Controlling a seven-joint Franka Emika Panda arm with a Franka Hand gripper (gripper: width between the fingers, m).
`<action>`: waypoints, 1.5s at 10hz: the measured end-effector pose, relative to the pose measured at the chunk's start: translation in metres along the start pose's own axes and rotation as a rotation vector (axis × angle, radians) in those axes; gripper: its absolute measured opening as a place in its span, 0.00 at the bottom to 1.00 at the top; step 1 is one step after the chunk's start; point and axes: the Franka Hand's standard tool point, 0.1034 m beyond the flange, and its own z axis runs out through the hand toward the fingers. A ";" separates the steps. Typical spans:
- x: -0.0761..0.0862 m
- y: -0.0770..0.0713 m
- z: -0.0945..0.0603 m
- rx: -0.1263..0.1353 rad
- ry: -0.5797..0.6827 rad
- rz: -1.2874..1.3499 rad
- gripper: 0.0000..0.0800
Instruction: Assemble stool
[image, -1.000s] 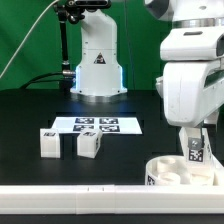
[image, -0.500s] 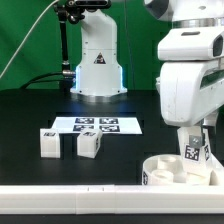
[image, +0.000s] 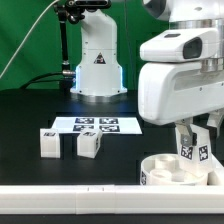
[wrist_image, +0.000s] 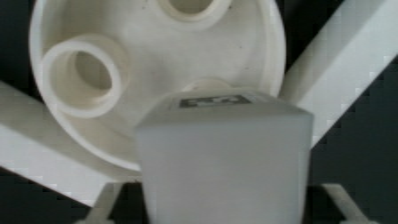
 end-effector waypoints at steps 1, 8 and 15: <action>0.000 0.000 0.000 0.005 0.005 0.125 0.42; 0.001 0.000 0.000 0.026 0.017 0.616 0.43; 0.001 0.003 0.000 0.085 0.041 1.349 0.43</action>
Offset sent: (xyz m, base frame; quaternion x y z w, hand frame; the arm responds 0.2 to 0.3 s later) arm 0.0003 -0.0004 0.0000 -0.0255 0.0219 0.1768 0.9837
